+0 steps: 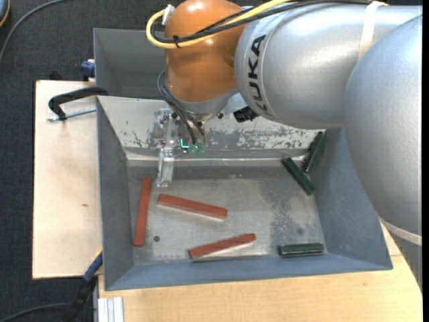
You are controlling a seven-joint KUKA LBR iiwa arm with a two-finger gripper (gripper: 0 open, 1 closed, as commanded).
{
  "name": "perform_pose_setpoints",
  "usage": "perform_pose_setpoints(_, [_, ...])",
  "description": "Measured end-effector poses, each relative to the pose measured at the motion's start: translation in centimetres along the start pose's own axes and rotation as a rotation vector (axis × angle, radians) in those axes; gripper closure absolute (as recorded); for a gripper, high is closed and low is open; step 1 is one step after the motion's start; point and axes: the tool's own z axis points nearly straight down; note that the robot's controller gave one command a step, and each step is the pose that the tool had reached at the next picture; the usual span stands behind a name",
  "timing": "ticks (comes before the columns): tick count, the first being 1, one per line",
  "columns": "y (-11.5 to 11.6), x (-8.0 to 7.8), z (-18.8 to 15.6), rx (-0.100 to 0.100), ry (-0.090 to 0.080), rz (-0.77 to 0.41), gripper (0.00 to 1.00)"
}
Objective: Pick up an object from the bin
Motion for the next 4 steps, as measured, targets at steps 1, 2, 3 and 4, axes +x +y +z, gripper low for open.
perform_pose_setpoints(1, [-3.4,0.1,14.2,0.000,-0.004,0.003,0.00])
perform_pose_setpoints(2, [-7.9,6.0,14.1,0.002,-0.002,-0.132,0.00])
perform_pose_setpoints(3, [-7.7,5.9,14.1,-0.001,-0.006,-0.133,1.00])
perform_pose_setpoints(4, [-7.7,5.9,14.1,-0.001,-0.006,-0.133,0.00])
